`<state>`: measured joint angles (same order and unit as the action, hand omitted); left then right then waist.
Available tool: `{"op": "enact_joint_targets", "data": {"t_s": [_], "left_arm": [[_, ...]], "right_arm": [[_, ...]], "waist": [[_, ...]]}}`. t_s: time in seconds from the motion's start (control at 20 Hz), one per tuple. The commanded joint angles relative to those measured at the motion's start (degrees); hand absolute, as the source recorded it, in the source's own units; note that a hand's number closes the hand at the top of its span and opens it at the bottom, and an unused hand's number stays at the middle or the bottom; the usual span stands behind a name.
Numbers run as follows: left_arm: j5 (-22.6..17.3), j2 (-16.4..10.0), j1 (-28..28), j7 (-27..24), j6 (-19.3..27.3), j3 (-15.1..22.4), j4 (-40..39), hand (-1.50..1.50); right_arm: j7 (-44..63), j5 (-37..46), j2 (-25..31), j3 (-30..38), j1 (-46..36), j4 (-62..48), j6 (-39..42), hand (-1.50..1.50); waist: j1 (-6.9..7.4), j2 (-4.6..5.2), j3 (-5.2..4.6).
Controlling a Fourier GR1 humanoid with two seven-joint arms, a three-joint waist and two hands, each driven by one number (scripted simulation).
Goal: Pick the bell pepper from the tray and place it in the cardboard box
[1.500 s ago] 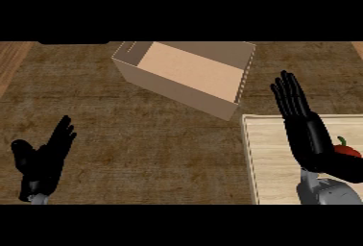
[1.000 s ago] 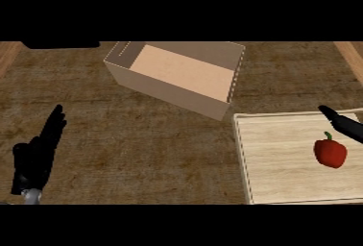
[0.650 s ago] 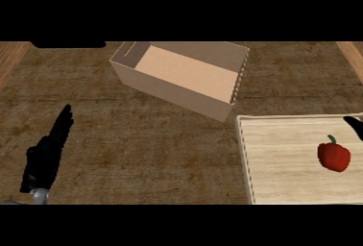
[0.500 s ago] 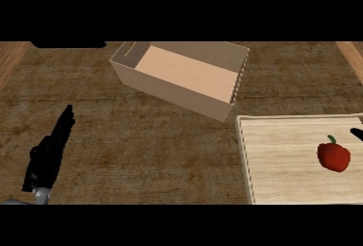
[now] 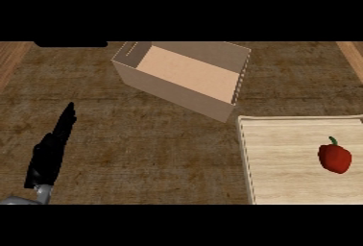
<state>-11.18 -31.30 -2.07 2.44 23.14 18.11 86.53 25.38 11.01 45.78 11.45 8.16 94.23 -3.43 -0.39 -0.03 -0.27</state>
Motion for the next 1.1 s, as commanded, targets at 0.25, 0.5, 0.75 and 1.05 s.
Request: {"op": "enact_joint_targets", "data": {"t_s": [0.25, 0.5, 0.75, 1.05], "left_arm": [[0.7, 0.9, -0.5, 0.1, -1.5, -1.7, -0.7, 0.00], [3.4, 2.8, -0.7, 2.4, -2.5, -2.7, 0.8, 0.00], [4.2, 5.1, 0.9, -2.4, -5.6, -5.0, -3.2, 0.00], [7.2, 6.5, 3.1, 1.2, -5.8, -6.2, 2.6, 0.00]], "right_arm": [[25.1, -5.4, 1.6, -8.1, -2.8, 11.9, 15.4, -1.50], [31.8, -1.2, -1.5, -8.9, -7.6, 10.2, 17.0, -1.50], [33.2, 5.2, -7.5, -12.1, -10.1, 7.5, 15.5, -1.50], [29.5, 7.5, -8.9, -9.2, -8.5, 3.5, 18.7, -1.50]], "waist": [[0.47, -0.04, 0.19], [0.49, 0.00, 0.26], [0.56, 0.07, 0.25], [0.51, 0.01, 0.27]]}}
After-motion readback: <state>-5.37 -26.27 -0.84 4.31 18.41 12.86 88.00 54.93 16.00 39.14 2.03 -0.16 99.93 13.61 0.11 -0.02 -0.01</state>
